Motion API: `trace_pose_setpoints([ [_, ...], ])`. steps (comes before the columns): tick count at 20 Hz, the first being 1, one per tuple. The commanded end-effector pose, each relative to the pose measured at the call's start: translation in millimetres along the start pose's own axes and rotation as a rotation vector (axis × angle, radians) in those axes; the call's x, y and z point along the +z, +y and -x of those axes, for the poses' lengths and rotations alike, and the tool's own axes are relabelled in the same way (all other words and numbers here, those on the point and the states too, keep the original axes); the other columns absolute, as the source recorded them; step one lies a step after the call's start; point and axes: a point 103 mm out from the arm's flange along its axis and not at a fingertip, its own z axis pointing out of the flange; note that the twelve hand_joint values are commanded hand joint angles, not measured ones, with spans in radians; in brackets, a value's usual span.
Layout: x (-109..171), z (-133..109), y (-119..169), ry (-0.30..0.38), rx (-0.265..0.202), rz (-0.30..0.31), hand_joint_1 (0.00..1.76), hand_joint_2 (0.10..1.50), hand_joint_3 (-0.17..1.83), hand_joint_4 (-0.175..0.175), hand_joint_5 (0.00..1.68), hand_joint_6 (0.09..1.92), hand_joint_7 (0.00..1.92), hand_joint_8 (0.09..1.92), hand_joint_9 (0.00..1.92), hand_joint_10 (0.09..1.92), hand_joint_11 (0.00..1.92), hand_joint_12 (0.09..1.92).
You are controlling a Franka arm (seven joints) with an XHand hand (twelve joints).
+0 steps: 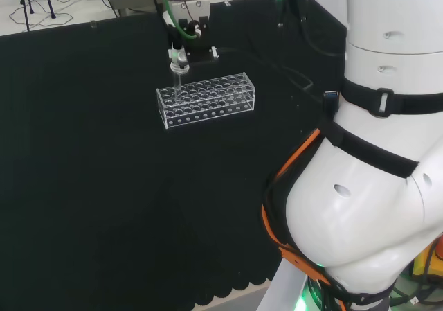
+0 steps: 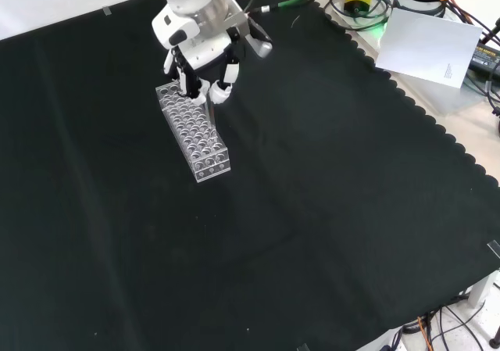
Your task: Pick up the test tube.
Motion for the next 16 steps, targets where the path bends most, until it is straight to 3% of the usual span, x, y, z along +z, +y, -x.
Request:
trace_pose_setpoints([
  [1,-14,8,-13,0.017,0.01,0.011,1.43,0.66,0.58,-0.175,1.3,0.54,1.39,0.7,1.43,0.11,0.71,1.21],
  [9,-44,12,-23,0.057,0.012,0.053,1.43,0.65,0.59,-0.175,1.31,0.53,1.4,0.7,1.43,0.1,0.71,1.21],
  [10,-48,11,-25,0.06,0.011,0.058,1.42,0.72,0.46,-0.175,1.31,0.5,1.48,0.65,1.41,0.2,0.71,1.21],
  [12,-55,11,-29,0.065,0.008,0.067,1.42,0.76,0.37,-0.175,1.32,0.46,1.51,0.64,1.41,0.21,0.71,1.21],
  [16,-68,11,-36,0.075,0.003,0.086,1.42,0.93,0.05,-0.175,1.3,0.45,1.68,0.43,1.33,0.43,0.71,1.22],
])
